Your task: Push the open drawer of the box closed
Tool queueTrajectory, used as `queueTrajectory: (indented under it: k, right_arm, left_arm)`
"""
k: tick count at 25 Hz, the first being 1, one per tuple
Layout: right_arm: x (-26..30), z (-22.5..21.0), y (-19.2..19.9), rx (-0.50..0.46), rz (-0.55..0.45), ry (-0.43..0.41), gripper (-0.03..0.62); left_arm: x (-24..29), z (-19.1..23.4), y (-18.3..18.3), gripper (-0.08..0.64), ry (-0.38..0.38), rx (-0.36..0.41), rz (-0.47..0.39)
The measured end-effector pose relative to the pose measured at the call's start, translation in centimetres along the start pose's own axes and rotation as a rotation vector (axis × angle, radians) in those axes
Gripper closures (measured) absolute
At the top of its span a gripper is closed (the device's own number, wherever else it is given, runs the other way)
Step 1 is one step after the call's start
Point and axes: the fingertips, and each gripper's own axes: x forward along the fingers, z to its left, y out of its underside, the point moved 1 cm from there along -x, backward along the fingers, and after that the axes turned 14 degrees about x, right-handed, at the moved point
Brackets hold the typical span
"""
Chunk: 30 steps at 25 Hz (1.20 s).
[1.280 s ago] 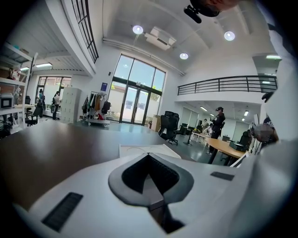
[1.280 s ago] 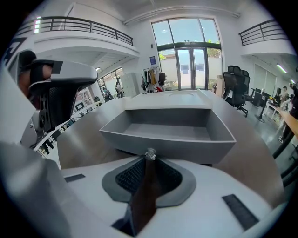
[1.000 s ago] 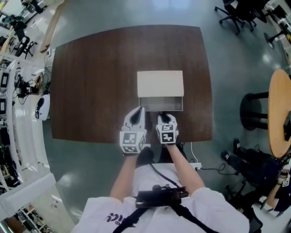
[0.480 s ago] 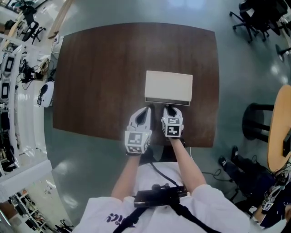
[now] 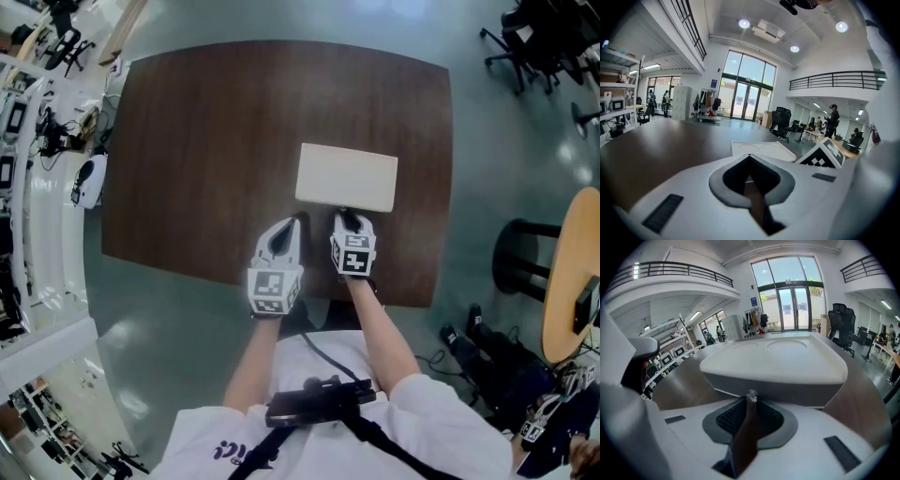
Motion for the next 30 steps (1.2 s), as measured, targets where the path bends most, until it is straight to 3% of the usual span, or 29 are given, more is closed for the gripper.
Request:
queueTrajectory:
  k: [7, 16, 23, 30]
  right_arm:
    - [0.6, 0.8, 0.1, 0.033, -0.008, -0.006, 0.518]
    - [-2.6, 0.9, 1.1, 0.12, -0.068, 0.006, 0.518]
    - [-8.7, 3.1, -0.4, 0.157, -0.216, -0.016, 0.518]
    - [-17.5, 6.7, -3.9, 0.101, -0.437, -0.075, 0.519]
  left_arm:
    - [-1.0, 1.4, 0.0, 0.563, -0.008, 0.013, -0.01]
    - [-3.2, -0.1, -0.8, 0.563, 0.063, 0.042, -0.044]
    - [-5.6, -1.1, -2.5, 0.563, 0.12, 0.086, -0.102]
    - [-9.0, -1.8, -6.0, 0.563, 0.131, 0.14, -0.203]
